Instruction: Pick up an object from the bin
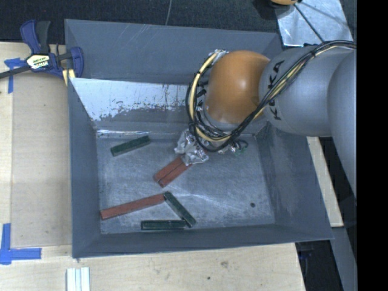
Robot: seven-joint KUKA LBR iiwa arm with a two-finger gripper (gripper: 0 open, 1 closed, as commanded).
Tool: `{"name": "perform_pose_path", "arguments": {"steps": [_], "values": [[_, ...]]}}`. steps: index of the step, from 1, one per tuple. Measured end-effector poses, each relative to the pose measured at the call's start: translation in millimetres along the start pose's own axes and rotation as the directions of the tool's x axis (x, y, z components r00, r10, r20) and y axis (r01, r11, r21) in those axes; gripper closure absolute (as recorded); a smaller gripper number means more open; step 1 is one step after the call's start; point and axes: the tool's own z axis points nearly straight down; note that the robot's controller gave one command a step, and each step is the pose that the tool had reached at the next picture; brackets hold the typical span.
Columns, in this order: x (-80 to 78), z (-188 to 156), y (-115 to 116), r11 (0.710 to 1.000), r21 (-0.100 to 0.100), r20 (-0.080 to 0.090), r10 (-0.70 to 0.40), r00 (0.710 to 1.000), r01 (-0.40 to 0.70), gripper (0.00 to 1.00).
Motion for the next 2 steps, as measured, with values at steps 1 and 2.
{"name": "perform_pose_path", "arguments": {"steps": [1, 2], "values": [[0.1, 0.2, -0.7, 1.0, 0.001, 0.0, 0.002, 1.0, -0.002, 0.0], [6.4, -3.1, -3.0, 1.0, -0.005, -0.04, 0.001, 0.999, -0.002, 1.0]]}}
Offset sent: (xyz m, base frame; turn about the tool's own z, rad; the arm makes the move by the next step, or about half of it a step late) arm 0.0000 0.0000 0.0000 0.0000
